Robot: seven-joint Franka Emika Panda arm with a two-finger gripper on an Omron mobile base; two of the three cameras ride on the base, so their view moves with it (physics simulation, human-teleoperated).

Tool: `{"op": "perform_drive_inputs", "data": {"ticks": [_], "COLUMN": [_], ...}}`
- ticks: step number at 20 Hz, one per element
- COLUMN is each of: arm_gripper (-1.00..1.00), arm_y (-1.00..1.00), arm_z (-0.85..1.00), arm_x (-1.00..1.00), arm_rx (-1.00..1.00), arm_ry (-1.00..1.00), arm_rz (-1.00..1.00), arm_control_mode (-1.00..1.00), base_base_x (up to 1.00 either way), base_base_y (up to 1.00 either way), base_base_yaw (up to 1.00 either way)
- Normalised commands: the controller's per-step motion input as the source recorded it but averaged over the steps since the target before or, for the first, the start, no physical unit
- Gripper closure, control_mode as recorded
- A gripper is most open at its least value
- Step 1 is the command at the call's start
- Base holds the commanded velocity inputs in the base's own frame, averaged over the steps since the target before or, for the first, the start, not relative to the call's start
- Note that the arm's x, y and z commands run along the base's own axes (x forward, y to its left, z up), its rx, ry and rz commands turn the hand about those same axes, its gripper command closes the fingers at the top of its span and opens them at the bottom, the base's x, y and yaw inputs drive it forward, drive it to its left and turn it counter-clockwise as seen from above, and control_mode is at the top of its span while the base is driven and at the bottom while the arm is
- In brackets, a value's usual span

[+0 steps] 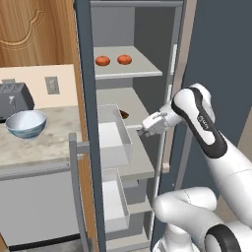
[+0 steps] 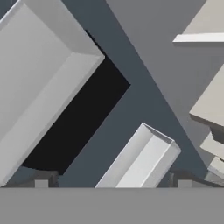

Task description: Take the squash, sweet potato, and squash from the freezer and place them in the bowl on the counter.

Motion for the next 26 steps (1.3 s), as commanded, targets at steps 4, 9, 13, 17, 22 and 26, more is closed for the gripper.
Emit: {"op": "perform_drive_inputs", "data": {"ticks": [4,9,13,17,22,26], "arm_gripper": [-1.0,-1.0,-1.0,-1.0,-1.0,-1.0], "arm_y": [-0.33,-0.25,-0.18,-0.23,-0.12,0.0], "arm_z": [-0.04,0.0,0.07,0.1,0.12,0.16], "arm_x": [-0.35,0.0,0.0,0.0,0.0,-0.17], "arm_rx": [-0.18,-0.14,-0.16,-0.13,-0.14,-0.13], "arm_ry": [-0.15,0.0,0.02,0.05,0.09,0.07], "arm_rz": [-0.03,-0.16,-0.22,-0.28,-0.23,-0.1], "arm_control_mode": [-1.0,-1.0,-1.0,-1.0,-1.0,-1.0], "base_base_x": [0.0,0.0,0.0,0.0,0.0,0.0], "base_base_y": [0.0,0.0,0.0,0.0,0.0,0.0], "base_base_yaw": [0.0,0.0,0.0,0.0,0.0,0.0]}}
